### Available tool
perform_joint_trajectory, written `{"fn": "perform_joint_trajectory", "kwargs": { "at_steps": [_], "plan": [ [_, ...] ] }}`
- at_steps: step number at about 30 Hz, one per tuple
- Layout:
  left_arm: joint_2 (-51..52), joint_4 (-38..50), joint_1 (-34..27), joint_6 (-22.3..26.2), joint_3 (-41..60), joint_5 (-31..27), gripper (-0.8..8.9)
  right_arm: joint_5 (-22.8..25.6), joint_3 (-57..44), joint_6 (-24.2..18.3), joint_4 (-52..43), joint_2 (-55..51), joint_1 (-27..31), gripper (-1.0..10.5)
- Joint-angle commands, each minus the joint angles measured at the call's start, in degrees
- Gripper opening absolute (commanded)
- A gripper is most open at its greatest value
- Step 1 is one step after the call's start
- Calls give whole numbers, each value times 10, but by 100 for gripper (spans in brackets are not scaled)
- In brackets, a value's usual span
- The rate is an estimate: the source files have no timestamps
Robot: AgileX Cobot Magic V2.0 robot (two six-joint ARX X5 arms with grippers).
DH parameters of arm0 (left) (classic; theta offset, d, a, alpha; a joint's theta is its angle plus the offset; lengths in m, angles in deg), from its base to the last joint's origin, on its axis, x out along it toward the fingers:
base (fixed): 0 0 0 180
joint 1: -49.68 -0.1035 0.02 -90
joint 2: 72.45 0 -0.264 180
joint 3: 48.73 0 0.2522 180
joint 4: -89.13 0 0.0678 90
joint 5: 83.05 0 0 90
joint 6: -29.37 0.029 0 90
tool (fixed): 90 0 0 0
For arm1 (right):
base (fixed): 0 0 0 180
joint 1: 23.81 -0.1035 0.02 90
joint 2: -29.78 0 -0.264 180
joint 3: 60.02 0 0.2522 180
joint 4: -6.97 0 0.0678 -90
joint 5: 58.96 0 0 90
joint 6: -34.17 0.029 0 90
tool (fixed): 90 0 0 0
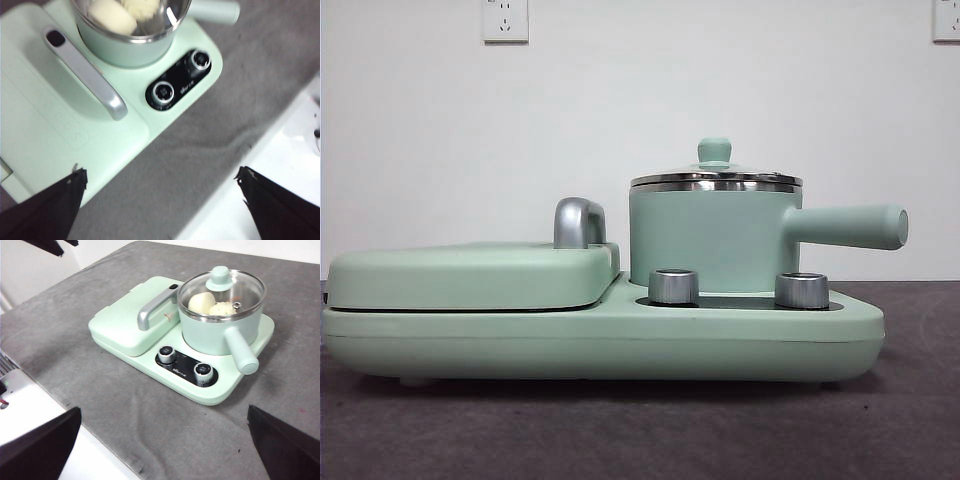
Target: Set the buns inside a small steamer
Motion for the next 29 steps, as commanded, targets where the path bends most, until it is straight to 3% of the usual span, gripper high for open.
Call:
{"fn": "perform_joint_trajectory", "kwargs": {
  "at_steps": [1, 10, 11, 12, 14, 15, 29],
  "plan": [
    [83, 63, 5, -22, 89, 0, 495, -5, 5, -14, -10, 0, -3, 537],
    [305, 212, 5, -100, 316, -3, 488, -11, 5, -14, -21, 0, -3, 532],
    [321, 219, 5, -113, 334, -10, 433, -11, 5, -15, -22, 0, -3, 473],
    [334, 221, 5, -121, 348, -16, 308, -11, 5, -16, -22, 0, -3, 351],
    [351, 219, 5, -122, 367, -16, -21, -11, 5, -18, -21, 0, -3, -2],
    [358, 219, 5, -123, 374, -16, 31, -12, 5, -25, -21, 0, -3, 26],
    [366, 215, 5, -124, 379, -16, 16, -10, 6, -30, -37, 0, -3, 20]
  ]
}}
